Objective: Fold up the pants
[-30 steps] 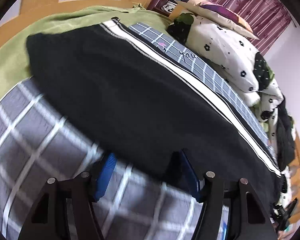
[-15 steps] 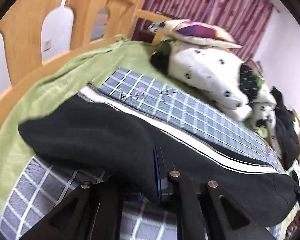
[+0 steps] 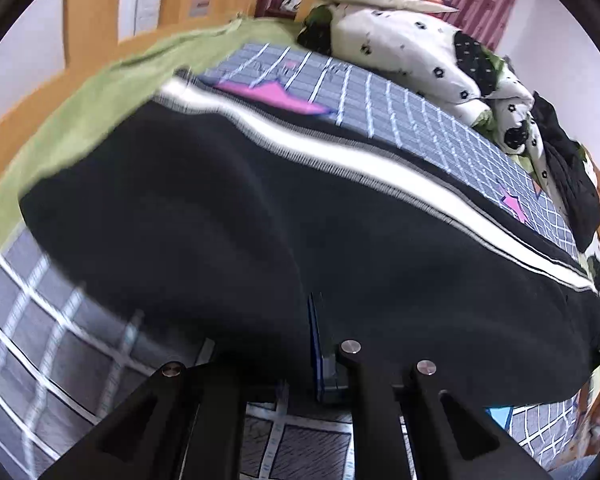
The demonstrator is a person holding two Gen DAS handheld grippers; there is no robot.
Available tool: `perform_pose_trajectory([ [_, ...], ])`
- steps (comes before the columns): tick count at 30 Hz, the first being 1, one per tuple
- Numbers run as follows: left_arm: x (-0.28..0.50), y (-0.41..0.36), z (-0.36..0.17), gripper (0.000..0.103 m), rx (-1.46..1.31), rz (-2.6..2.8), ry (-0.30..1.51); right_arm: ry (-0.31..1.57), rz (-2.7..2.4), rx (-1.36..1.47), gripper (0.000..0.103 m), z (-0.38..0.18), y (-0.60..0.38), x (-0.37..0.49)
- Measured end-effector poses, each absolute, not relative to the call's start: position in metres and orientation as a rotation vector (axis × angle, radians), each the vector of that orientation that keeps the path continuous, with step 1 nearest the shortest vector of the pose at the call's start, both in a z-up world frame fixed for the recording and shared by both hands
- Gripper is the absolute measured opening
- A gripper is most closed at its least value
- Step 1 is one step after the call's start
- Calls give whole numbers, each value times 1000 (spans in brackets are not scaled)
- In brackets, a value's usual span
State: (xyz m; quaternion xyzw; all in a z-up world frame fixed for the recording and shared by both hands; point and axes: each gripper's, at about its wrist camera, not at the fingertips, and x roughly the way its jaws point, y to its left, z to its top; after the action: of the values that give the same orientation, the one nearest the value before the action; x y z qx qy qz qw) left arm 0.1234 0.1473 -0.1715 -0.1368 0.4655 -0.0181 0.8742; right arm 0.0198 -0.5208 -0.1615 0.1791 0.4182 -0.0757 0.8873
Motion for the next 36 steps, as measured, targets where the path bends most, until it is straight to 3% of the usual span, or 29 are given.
perform_pose_trajectory([
  [2,122,152,-174,17,-323,-40,994,890,-178,419,27,-178,-523,15],
  [4,115,156,-169,24,-327,-39,1000,897,-182,476,32,-185,-528,4],
  [6,104,159,-162,46,-273,-6,998,850,-171,508,39,-180,-534,-12],
  [8,88,163,-157,53,-247,7,972,816,-185,521,56,-175,-540,-21],
  [14,55,170,-145,54,-189,73,944,743,-203,639,71,-186,-568,-9],
  [27,45,168,-129,57,-167,170,876,737,-230,571,72,-166,-574,-26],
  [36,84,121,-97,59,-111,82,784,720,-276,738,72,-178,-611,-8],
])
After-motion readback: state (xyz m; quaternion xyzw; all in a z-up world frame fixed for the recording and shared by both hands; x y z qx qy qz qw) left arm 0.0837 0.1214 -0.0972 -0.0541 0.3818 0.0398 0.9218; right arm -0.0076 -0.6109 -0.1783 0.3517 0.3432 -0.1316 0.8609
